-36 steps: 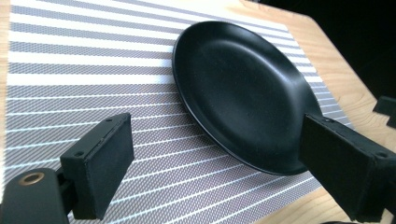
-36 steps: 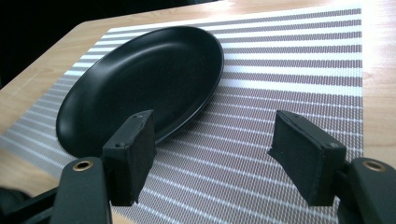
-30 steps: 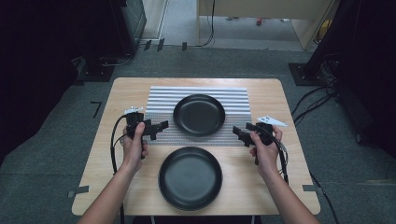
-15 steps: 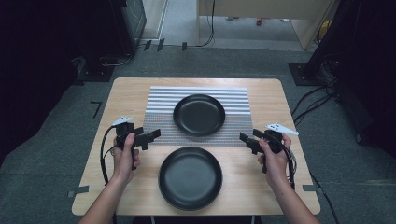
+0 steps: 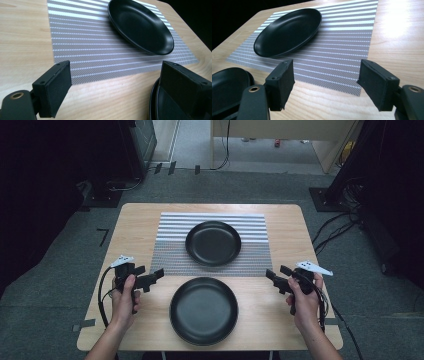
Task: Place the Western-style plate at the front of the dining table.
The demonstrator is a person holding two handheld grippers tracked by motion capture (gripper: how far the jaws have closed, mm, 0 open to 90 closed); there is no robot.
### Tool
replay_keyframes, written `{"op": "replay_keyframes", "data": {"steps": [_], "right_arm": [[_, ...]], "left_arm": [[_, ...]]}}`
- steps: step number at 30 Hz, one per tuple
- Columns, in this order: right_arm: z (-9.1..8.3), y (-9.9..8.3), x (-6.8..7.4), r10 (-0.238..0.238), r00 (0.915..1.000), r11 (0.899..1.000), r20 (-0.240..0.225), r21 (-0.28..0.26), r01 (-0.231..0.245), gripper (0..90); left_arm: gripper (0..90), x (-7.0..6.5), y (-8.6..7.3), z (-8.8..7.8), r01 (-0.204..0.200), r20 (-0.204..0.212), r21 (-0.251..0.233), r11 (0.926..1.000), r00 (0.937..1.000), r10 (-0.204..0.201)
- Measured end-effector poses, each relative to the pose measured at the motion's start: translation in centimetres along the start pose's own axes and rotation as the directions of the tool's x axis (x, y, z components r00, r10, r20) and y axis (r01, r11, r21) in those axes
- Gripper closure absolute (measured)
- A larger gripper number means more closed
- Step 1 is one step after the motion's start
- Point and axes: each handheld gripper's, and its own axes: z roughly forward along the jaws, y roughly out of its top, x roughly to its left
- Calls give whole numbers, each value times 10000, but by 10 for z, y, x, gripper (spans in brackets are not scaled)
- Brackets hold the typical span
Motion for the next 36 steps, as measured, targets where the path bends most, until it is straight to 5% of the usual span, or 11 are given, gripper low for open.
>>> {"op": "replay_keyframes", "data": {"steps": [22, 36], "right_arm": [[-42, -26, -21, 445, 9982, 9990, 404, -64, -443, 274], [-65, -48, -41, 639, 9941, 9975, 873, 235, -662, 259]], "left_arm": [[104, 27, -35, -34, 56, -912, 58, 10000, 9958, -51], [104, 47, -57, -55, 144, -1597, 220, 9997, 9871, -107]]}}
